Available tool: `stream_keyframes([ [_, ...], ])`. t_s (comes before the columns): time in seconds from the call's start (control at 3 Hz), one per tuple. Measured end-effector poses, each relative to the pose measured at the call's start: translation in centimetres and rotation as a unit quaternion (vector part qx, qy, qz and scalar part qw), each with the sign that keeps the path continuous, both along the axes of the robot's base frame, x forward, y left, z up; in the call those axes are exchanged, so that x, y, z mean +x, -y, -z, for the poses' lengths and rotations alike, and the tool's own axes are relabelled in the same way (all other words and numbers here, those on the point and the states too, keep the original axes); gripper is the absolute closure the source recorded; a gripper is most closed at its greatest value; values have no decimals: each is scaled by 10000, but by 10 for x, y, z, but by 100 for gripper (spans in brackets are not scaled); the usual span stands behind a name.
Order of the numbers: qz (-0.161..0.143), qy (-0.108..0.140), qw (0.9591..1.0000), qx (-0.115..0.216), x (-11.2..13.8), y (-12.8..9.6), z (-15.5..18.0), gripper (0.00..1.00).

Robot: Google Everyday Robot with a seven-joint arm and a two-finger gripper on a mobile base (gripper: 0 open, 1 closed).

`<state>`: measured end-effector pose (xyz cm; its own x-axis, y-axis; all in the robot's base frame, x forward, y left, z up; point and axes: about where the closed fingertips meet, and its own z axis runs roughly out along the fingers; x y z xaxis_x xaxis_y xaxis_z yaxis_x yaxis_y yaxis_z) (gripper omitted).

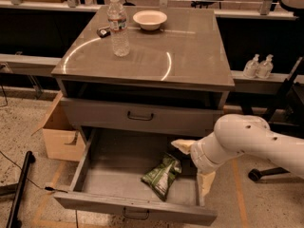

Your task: Pick green jalapeno chip bag from middle drawer and place on counter

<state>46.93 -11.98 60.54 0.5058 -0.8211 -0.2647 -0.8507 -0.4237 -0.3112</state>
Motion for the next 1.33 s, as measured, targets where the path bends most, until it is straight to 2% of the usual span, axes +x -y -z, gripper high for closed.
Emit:
stream_keyframes([
  [0.67,-541,364,9978,-124,33,-25,60,0],
  [1.0,-769,397,9962,-122,50,-32,92,0],
  [1.33,-896,309,9955,-34,58,-35,125,0],
])
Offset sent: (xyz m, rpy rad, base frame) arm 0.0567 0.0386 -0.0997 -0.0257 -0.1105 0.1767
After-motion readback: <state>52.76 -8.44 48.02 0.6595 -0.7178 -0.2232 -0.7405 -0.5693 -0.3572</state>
